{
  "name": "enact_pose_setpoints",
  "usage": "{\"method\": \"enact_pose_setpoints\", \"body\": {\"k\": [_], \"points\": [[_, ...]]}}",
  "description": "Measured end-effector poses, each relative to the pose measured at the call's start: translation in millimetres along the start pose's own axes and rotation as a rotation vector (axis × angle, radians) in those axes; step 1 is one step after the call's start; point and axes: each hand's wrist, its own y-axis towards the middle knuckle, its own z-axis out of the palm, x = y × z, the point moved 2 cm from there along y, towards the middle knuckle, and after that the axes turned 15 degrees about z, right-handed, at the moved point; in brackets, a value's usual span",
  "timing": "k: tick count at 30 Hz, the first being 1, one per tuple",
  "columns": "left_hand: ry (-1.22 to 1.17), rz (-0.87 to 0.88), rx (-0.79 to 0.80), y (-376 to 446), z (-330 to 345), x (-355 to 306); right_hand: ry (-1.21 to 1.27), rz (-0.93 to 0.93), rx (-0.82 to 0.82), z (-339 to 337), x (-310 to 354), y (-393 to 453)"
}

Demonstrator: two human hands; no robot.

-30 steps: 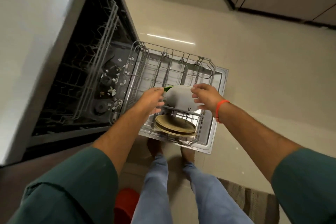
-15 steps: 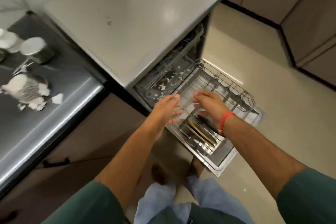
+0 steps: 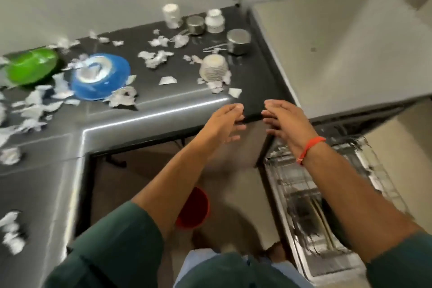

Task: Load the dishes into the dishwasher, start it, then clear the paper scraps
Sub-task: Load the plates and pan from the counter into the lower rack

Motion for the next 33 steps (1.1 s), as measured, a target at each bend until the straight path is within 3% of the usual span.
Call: {"method": "enact_pose_setpoints", "body": {"k": [8, 14, 24, 33], "points": [[-0.082, 0.103, -0.271, -41, -196, -15, -0.197, -0.066, 0.254, 193, 31, -15], [-0.11, 0.152, -0.497, -74, -286, -14, -0.387, -0.114, 0.442, 302, 48, -27], [-0.148, 0.123, -0.881, -107, -351, -9, -0.627, -0.153, 0.785, 418, 71, -19], [-0.144, 0.026, -1.056, -115, -376, -2, -0.812, -0.196, 0.922, 474, 91, -14]]}}
